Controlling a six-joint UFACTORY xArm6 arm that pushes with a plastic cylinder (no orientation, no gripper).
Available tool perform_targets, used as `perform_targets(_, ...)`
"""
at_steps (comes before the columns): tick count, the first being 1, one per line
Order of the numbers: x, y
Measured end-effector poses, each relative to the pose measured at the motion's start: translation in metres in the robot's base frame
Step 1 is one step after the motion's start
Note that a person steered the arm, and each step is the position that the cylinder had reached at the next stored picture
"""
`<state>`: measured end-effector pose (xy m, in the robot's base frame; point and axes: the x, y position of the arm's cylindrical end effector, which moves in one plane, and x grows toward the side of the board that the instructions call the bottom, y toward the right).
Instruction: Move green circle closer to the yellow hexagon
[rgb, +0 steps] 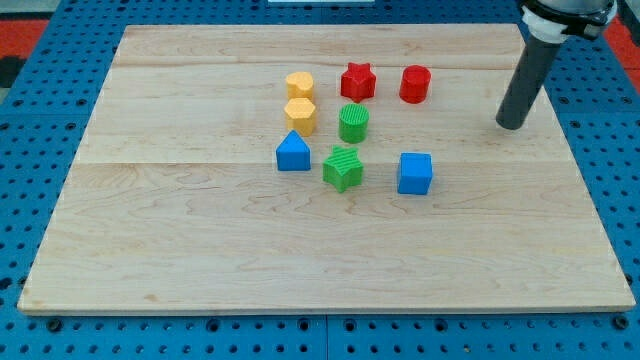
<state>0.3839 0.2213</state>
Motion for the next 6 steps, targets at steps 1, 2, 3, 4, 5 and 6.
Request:
perform_targets(1,-0.015,-0.019)
perform_targets(2,-0.026,-0.050)
perform_targets(3,-0.013,-0.091)
perform_targets(4,-0.013,-0.138)
perform_targets(5,-0.014,-0.184)
perform_targets(6,-0.027,-0.207)
